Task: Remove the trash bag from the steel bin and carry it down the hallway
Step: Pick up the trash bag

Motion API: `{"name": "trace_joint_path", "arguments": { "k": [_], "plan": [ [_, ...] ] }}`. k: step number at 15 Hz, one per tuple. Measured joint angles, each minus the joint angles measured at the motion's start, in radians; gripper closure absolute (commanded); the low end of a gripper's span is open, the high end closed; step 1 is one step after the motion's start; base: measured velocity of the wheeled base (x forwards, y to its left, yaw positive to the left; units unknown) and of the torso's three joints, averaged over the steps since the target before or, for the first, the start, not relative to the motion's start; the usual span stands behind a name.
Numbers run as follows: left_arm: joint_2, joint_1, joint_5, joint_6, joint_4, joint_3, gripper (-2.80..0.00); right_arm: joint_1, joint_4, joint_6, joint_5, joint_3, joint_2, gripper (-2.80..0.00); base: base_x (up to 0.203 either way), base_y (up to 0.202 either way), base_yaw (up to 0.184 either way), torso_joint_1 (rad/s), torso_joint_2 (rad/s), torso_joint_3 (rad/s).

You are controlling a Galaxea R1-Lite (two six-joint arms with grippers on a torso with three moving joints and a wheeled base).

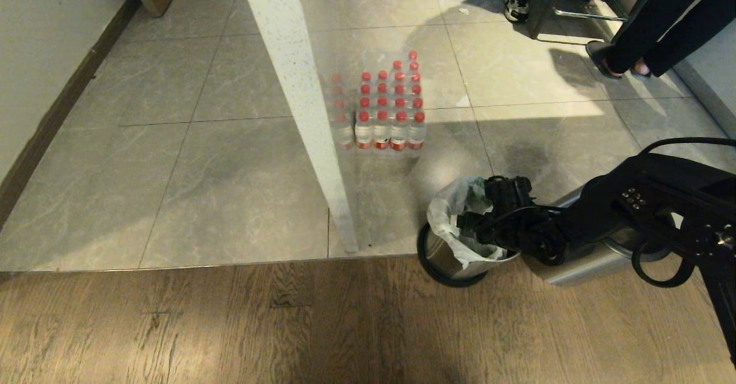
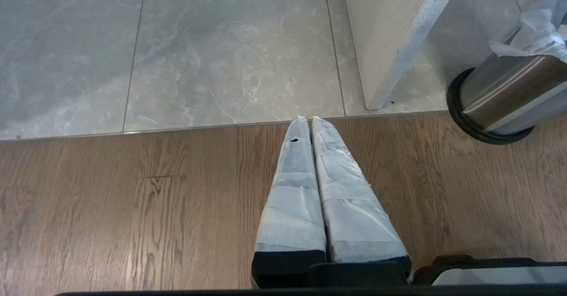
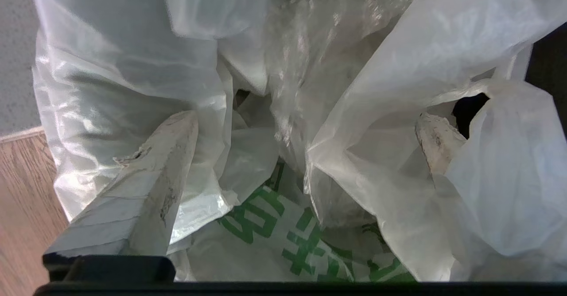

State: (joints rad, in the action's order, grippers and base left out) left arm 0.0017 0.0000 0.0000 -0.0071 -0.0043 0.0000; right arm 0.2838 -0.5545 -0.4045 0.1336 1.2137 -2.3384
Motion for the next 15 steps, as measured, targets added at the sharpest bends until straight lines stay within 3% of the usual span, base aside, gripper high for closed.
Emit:
{"name": "trace_joint_path", "arguments": {
  "k": [13,14,15],
  "plan": [
    [0.000,0.000,0.000,-0.001,0.000,0.000,0.00,-0.001,-0.005,0.003,-0.030,0.055,-0.089,-2.80,0.000,0.000,0.000,0.000,0.00,0.000],
    [0.000,0.000,0.000,-0.001,0.000,0.000,0.00,-0.001,-0.007,0.014,-0.030,0.059,-0.098,0.00,0.000,0.000,0.000,0.000,0.00,0.000],
    [0.000,0.000,0.000,-0.001,-0.001,0.000,0.00,-0.001,-0.013,0.025,-0.030,0.059,-0.103,0.00,0.000,0.000,0.000,0.000,0.00,0.000]
  ]
}}
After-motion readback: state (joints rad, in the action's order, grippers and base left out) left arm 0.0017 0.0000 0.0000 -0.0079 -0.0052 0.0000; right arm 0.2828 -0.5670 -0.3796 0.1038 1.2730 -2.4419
